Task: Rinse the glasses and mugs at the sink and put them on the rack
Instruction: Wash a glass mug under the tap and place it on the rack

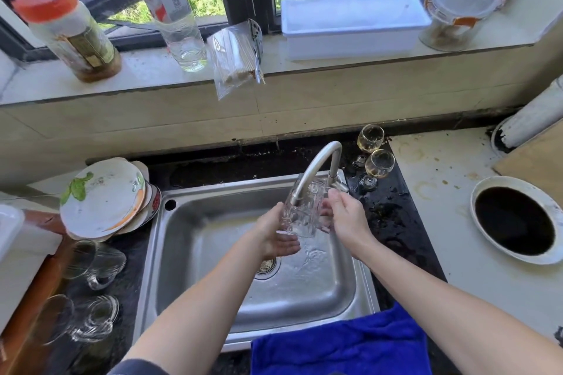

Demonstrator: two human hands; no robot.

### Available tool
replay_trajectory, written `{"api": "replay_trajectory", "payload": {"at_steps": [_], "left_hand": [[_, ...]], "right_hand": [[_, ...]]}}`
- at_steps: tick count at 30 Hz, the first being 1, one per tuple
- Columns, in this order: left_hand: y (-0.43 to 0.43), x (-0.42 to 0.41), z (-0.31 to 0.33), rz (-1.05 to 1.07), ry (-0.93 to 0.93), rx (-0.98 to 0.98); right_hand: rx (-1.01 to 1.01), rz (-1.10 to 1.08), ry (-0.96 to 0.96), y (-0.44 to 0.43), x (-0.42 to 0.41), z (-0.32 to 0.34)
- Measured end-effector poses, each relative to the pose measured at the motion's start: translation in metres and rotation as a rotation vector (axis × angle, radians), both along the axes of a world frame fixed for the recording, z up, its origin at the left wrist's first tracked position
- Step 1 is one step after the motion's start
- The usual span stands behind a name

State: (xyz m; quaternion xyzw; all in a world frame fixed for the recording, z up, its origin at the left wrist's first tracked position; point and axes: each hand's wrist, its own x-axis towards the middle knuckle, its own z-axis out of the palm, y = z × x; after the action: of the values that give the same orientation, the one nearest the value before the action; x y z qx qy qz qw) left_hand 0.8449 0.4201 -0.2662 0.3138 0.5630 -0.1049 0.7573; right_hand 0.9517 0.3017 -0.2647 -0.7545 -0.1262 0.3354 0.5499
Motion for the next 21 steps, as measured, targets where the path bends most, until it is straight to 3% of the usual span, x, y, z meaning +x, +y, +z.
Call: {"api": "replay_trajectory", "payload": {"at_steps": [3,6,10,12,15,19,21], "left_hand": [[0.005,-0.009,0.001,0.155,-0.155,-0.154],[0.01,-0.008,0.001,0.357,-0.255,-0.091],[0.011,-0.007,0.0,0.136,-0.363,0.298],[0.005,-0.009,-0.001,0.009,-0.427,0.436],[-0.002,-0.012,-0.001,-0.107,-0.472,0.47],[0.006,-0.014,0.004,-0.038,-0.337,0.261],[0.008,-0.014,0.005,-0.008,-0.31,0.226]], "right_hand": [[0.026,0.104,0.003,-0.006,0.001,-0.005],[-0.021,0.224,0.099,-0.016,0.004,-0.011],[-0.087,0.203,0.383,-0.021,0.012,0.0],[-0.1,0.219,0.43,-0.018,0.011,0.007],[-0.117,0.219,0.285,-0.015,0.007,0.001],[-0.123,0.482,-0.326,-0.028,0.01,-0.008],[-0.087,0.534,-0.372,-0.03,0.008,-0.008]]}}
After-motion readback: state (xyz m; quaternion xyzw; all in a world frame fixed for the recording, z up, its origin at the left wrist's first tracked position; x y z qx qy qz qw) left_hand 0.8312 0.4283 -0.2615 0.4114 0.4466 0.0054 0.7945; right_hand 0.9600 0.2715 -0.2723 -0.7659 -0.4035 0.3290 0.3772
